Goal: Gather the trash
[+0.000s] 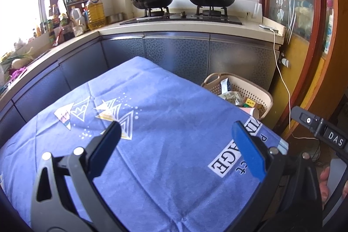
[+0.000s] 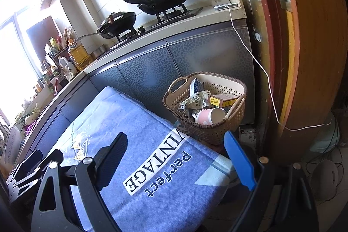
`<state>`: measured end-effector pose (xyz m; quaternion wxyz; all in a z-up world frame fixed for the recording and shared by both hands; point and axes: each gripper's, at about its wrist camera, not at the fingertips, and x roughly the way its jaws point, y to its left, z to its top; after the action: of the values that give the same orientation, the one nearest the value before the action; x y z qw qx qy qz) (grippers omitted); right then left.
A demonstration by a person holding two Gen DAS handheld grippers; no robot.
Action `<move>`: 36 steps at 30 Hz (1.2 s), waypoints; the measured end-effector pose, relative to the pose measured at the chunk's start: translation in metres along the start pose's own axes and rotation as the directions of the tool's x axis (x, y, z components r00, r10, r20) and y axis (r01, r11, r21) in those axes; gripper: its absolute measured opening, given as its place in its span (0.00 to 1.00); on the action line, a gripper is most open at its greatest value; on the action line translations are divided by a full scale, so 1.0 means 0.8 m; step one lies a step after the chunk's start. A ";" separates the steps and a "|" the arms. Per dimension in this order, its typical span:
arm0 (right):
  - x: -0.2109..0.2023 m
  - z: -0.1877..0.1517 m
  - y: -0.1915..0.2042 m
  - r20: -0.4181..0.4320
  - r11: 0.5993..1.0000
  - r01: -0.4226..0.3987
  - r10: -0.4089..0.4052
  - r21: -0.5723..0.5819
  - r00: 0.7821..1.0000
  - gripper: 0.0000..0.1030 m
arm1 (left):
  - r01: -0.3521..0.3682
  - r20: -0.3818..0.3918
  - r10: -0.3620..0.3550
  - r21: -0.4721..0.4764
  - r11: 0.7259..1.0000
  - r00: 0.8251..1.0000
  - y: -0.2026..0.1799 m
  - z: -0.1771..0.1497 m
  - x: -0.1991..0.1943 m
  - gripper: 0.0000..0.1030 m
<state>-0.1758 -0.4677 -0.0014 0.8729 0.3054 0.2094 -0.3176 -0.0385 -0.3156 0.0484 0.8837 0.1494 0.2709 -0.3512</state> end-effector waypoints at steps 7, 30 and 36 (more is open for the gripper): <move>0.001 -0.001 0.003 0.002 1.000 0.010 -0.010 -0.023 1.000 0.87 | -0.002 -0.007 0.002 -0.011 1.000 1.000 0.003 0.000 0.002 0.94; 0.001 -0.002 0.011 0.010 0.998 0.013 -0.013 -0.059 1.000 0.87 | 0.005 -0.006 -0.005 -0.018 1.000 1.000 0.008 0.000 -0.001 0.94; 0.000 -0.003 0.012 0.012 0.998 0.014 -0.013 -0.059 1.000 0.87 | 0.003 -0.027 -0.004 -0.025 1.000 1.000 0.011 0.001 0.001 0.94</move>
<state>-0.1695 -0.4604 0.0006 0.8807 0.2762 0.2157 -0.3189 -0.0318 -0.3099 0.0489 0.8812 0.1427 0.2874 -0.3472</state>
